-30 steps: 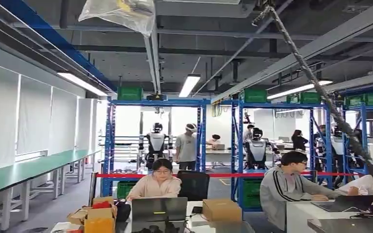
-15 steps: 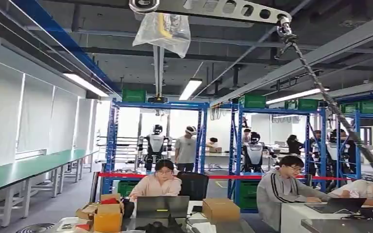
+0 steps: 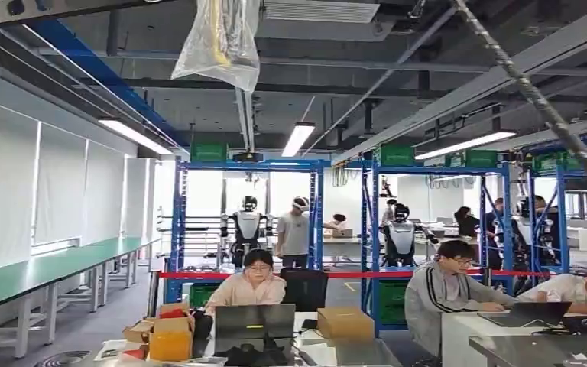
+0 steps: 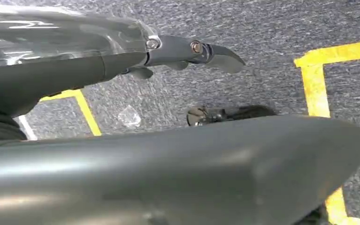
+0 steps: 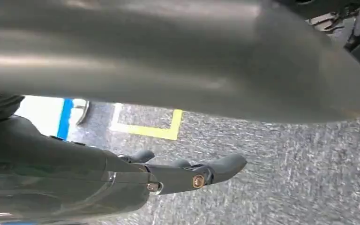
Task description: Take the parts from the cabinet and place them on the table.
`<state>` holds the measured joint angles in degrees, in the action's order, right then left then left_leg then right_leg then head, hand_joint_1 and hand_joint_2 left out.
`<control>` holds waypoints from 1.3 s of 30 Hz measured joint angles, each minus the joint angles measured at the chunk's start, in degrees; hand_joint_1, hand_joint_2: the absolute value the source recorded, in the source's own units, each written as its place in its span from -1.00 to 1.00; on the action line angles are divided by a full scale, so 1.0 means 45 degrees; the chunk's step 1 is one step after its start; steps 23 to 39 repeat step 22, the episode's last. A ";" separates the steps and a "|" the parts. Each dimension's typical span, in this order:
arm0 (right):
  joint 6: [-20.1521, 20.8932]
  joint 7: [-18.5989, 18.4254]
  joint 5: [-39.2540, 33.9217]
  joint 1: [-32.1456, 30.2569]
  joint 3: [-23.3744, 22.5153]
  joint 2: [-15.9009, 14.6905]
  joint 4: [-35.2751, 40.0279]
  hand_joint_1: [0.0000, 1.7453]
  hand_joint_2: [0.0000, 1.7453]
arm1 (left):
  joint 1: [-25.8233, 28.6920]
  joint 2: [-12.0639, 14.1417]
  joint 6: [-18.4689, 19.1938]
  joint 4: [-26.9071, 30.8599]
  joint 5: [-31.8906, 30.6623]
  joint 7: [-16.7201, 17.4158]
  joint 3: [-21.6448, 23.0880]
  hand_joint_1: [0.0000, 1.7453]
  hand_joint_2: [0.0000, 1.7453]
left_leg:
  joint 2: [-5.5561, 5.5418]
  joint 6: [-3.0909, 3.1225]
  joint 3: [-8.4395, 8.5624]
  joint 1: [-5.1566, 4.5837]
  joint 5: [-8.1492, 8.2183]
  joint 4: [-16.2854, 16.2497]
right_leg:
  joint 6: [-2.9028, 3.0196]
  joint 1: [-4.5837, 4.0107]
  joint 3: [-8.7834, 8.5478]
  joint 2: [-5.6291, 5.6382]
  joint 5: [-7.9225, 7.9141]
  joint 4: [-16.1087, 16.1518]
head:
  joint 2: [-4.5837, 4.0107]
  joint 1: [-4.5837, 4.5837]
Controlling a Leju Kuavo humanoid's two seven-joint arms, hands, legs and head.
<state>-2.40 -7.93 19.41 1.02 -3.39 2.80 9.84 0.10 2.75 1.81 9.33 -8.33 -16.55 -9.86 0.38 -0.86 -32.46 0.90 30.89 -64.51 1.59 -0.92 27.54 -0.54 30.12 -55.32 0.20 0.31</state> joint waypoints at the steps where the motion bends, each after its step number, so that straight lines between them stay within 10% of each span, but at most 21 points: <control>1: 0.0014 -0.0019 0.0005 -0.0005 -0.0019 0.0000 0.0000 -1.00 -1.00 | -0.0018 0.0000 0.0010 0.0000 0.0000 -0.0005 -0.0034 -1.00 1.00 | 0.0003 0.0024 0.0513 0.0021 -0.0324 0.1013 | -0.0067 -0.0001 0.0058 0.0000 0.0063 -0.0126 | 0.0000 0.0000; 7: 0.0117 -0.0082 0.0034 -0.0009 -0.0131 -0.0136 0.0000 -1.00 -1.00 | -0.0030 -0.0160 0.0078 0.0000 0.0000 0.0000 -0.0179 -1.00 1.00 | -0.0001 0.0419 0.0511 0.0056 -0.0221 0.1413 | -0.0434 -0.0071 0.0369 0.0068 0.0252 -0.0519 | 0.0005 0.0000; 8: 0.0121 -0.0092 0.0044 -0.0016 -0.0136 -0.0136 0.0000 -1.00 1.00 | -0.0041 -0.0160 0.0078 0.0000 0.0000 0.0000 -0.0204 -1.00 1.00 | 0.0003 0.0518 0.0475 0.0069 -0.0254 0.1413 | -0.0550 -0.0019 0.0580 0.0088 0.0655 -0.1004 | 0.0005 0.0005; 9: 0.0121 -0.0136 0.0053 -0.0020 -0.0151 -0.0151 -0.0005 -1.00 1.00 | -0.0050 -0.0180 0.0078 0.0000 0.0000 -0.0005 -0.0223 -1.00 -1.00 | 0.0005 0.0556 0.0424 0.0067 -0.0277 0.1412 | -0.0646 0.0066 0.1000 0.0086 0.1203 -0.1938 | 0.0005 0.0005; 12: 0.0064 -0.0272 0.0131 -0.0054 -0.0208 -0.0175 -0.0005 -1.00 1.00 | -0.0014 -0.0189 0.0073 0.0000 -0.0019 0.0029 -0.0272 -1.00 -1.00 | 0.0031 0.0597 0.0324 0.0064 -0.0330 0.1404 | -0.0810 0.0207 0.2139 0.0084 0.2081 -0.4499 | 0.0000 0.0005; 16: 0.0034 -0.0534 0.0296 -0.0074 -0.0218 -0.0219 -0.0005 -1.00 1.00 | -0.0006 -0.0248 0.0005 0.0000 -0.0058 0.0092 -0.0325 -1.00 -1.00 | -0.0012 0.0592 0.0378 0.0149 -0.0328 0.1376 | -0.1324 0.0541 0.0395 0.0082 0.0080 -0.0976 | 0.0000 0.0005; 17: 0.0044 -0.0534 0.0277 -0.0068 -0.0218 -0.0184 -0.0005 -1.00 -1.00 | -0.0008 -0.0233 -0.0005 0.0000 -0.0058 0.0126 -0.0345 -1.00 1.00 | -0.0018 0.0570 0.0340 0.0017 -0.0309 0.1335 | -0.1588 0.0638 0.0107 0.0144 0.0100 -0.0298 | 0.0000 0.0005; 19: 0.0053 -0.0451 0.0180 -0.0039 -0.0257 -0.0151 0.0005 -1.00 -1.00 | -0.0014 -0.0199 -0.0020 0.0005 -0.0058 0.0126 -0.0369 -1.00 1.00 | -0.0031 0.0487 0.0253 -0.0046 -0.0317 0.1308 | -0.1062 0.0584 0.0169 0.0189 0.0128 -0.0171 | 0.0000 -0.0034; 39: 0.0063 -0.0233 0.0141 -0.0056 -0.0311 -0.0146 0.0005 -1.00 -1.00 | -0.0014 -0.0204 -0.0019 0.0000 -0.0097 0.0063 -0.0398 -1.00 1.00 | -0.0034 0.0409 0.0257 0.0039 -0.0368 0.1355 | -0.1080 0.0501 0.0187 0.0182 0.0113 -0.0188 | 0.0000 -0.0034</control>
